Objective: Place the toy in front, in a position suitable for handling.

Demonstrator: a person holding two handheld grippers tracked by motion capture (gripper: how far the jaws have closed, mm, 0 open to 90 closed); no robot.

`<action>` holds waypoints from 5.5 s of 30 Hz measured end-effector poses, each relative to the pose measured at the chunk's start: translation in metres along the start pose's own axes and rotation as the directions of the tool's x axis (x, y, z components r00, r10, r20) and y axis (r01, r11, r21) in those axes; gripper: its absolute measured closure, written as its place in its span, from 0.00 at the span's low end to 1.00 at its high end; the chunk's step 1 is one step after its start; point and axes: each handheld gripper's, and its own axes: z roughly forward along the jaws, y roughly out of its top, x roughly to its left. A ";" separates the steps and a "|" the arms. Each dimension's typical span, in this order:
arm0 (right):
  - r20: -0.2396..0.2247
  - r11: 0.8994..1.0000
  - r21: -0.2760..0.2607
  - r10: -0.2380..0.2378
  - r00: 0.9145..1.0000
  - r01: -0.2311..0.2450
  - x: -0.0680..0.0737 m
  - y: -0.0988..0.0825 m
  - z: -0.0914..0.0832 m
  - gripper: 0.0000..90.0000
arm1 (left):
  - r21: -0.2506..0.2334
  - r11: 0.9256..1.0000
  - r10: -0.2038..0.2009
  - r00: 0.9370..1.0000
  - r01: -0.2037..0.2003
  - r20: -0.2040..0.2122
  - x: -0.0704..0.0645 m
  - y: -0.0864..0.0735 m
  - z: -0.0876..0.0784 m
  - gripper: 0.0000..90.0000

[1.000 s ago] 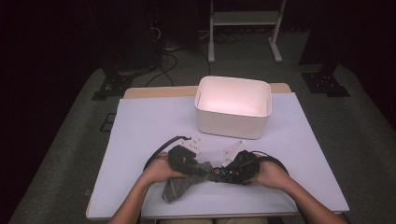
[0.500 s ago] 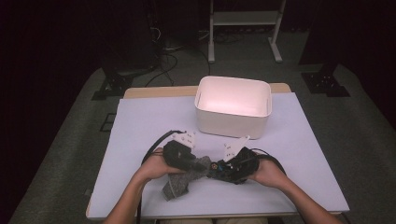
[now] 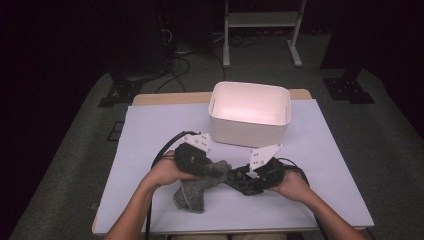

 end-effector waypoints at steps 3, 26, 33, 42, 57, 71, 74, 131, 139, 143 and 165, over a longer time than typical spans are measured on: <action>0.011 1.000 -0.013 0.005 1.000 -0.005 0.000 -0.005 -0.008 0.64 | 0.015 1.000 0.002 1.000 -0.002 -0.008 0.000 0.000 0.004 0.91; -0.024 1.000 -0.013 0.005 1.000 -0.006 -0.002 0.018 0.000 0.66 | -0.010 1.000 0.024 1.000 -0.024 -0.015 -0.004 0.012 -0.009 0.91; -0.026 0.995 0.089 0.050 0.998 -0.047 -0.005 0.004 0.000 0.60 | -0.018 0.999 0.036 0.999 -0.036 0.011 -0.005 0.020 -0.002 0.91; -0.023 0.997 0.057 0.053 0.998 -0.052 -0.003 -0.006 -0.004 0.62 | -0.021 1.000 0.017 1.000 -0.017 -0.001 -0.001 0.013 -0.005 0.91; -0.036 0.998 0.017 0.060 0.998 -0.059 -0.004 0.013 0.022 0.62 | -0.039 0.999 0.008 1.000 -0.009 -0.030 -0.002 0.006 -0.020 0.91; 0.052 0.999 0.045 0.016 0.999 -0.018 0.003 0.011 -0.010 0.64 | -0.041 0.999 0.024 0.999 -0.023 0.022 0.002 0.019 0.011 0.91; 0.046 0.999 0.050 0.016 0.999 -0.019 0.002 0.007 -0.013 0.64 | -0.023 1.000 0.019 0.999 -0.019 0.036 0.005 0.019 0.021 0.91; 0.016 0.975 0.177 0.136 0.991 -0.136 -0.004 -0.067 -0.039 0.64 | 0.079 0.996 0.026 0.999 -0.029 0.037 0.013 0.021 0.078 0.91; 0.014 0.962 0.259 0.081 0.997 -0.082 0.001 -0.054 -0.016 0.57 | 0.083 0.996 0.034 0.998 -0.039 0.057 0.009 0.018 0.079 0.91; -0.002 0.955 0.289 0.064 0.998 -0.060 -0.001 -0.049 -0.004 0.59 | 0.068 0.997 0.026 0.998 -0.030 0.062 0.007 0.012 0.078 0.91; -0.025 0.966 0.256 0.030 0.999 -0.022 -0.003 -0.030 0.021 0.61 | 0.050 0.998 -0.023 1.000 0.023 0.003 0.007 -0.019 0.051 0.91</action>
